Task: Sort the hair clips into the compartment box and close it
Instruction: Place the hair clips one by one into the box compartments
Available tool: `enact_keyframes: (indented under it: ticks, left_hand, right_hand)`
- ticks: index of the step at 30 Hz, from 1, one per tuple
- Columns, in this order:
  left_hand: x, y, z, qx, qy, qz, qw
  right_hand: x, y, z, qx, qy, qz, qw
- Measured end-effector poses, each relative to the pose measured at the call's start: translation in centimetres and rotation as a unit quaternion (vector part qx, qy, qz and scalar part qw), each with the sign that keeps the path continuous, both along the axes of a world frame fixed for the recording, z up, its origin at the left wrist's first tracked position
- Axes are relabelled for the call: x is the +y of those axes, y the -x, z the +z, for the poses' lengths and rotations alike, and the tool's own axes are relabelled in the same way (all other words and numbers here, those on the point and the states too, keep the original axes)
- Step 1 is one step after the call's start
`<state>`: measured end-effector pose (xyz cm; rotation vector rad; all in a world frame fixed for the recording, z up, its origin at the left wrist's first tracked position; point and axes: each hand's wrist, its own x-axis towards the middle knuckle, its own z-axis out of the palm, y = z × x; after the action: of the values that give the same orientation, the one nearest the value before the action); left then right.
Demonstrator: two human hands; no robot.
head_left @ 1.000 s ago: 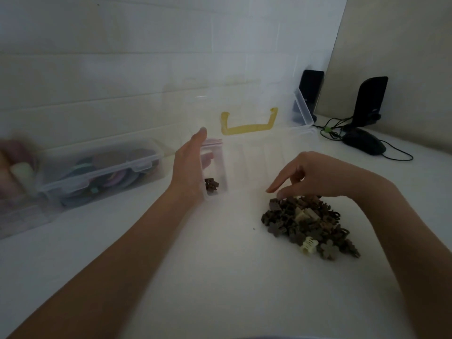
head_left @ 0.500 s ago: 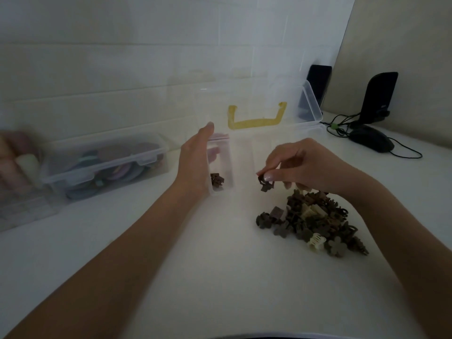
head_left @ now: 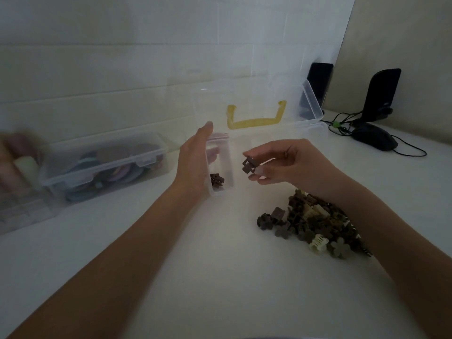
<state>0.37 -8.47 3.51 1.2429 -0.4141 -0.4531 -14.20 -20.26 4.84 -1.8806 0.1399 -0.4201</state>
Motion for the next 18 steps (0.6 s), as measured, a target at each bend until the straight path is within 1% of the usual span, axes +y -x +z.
enact_keyframes:
  ticks: [2, 4, 9, 12, 14, 16, 18]
  left_hand:
    - [0.0, 0.1, 0.0, 0.006, 0.002, 0.001, 1.000]
    - [-0.1, 0.1, 0.0, 0.006, 0.008, 0.002, 1.000]
    - [-0.1, 0.0, 0.0, 0.016, 0.004, 0.002, 1.000]
    - [-0.2, 0.0, -0.1, 0.028, -0.002, 0.007, 1.000]
    - [-0.3, -0.1, -0.3, 0.024, 0.000, 0.007, 1.000]
    - [-0.4, -0.1, -0.4, 0.012, 0.003, 0.006, 1.000]
    - [-0.4, -0.1, -0.4, 0.010, 0.001, 0.009, 1.000]
  right_hand:
    - [0.3, -0.1, -0.1, -0.008, 0.029, -0.016, 0.999]
    - [0.6, -0.2, -0.2, -0.030, 0.096, -0.037, 0.994]
    - [1.3, -0.4, -0.7, -0.064, 0.213, -0.098, 0.970]
    - [1.9, -0.5, -0.7, -0.078, 0.256, -0.125, 0.955]
    - [2.4, -0.8, -0.9, -0.076, 0.332, -0.129, 0.931]
    - [2.9, -1.3, -1.3, -0.073, 0.417, -0.134, 0.896]
    - [3.4, -1.8, -1.7, -0.080, 0.454, -0.155, 0.874]
